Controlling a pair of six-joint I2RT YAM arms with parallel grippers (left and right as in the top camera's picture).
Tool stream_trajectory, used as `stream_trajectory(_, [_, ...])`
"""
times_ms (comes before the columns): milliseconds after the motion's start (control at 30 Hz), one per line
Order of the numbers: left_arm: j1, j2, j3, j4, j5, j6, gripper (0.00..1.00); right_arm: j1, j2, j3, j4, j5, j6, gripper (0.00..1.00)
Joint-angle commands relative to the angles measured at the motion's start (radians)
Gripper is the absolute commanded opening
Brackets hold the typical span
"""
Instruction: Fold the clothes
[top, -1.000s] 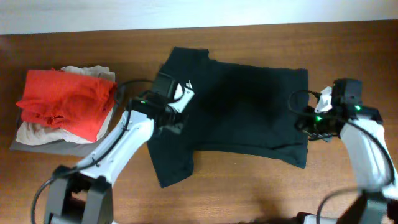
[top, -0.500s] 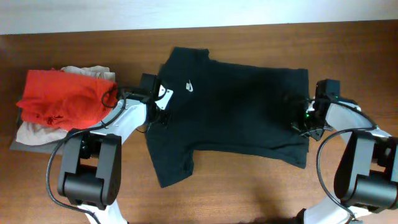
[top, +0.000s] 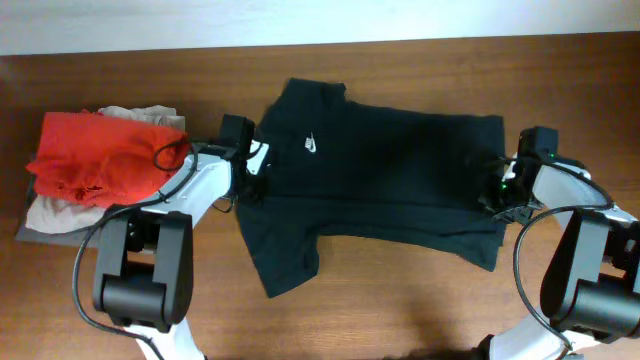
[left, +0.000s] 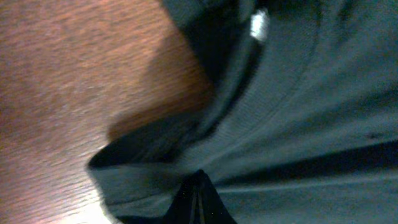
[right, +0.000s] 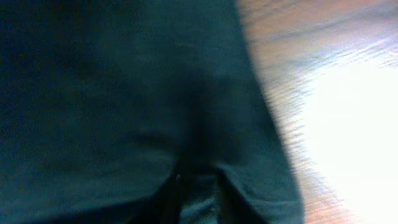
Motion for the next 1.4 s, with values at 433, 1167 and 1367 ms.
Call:
stream_trajectory(433, [-0.05,0.065,0.257,0.297,0.131,0.09,0.1,0.003,-0.044,0.136,0.19,-0.254,0.052,0.15])
stream_trajectory(1167, [0.021,0.428,0.28,0.611,0.12,-0.05,0.0,0.101,0.306,0.136,0.565,-0.209,0.204,0.04])
stream_trajectory(1367, [0.108,0.45,0.344,0.598,0.121,-0.092,0.0,0.117,0.305,0.178,0.588,-0.239,0.177,0.05])
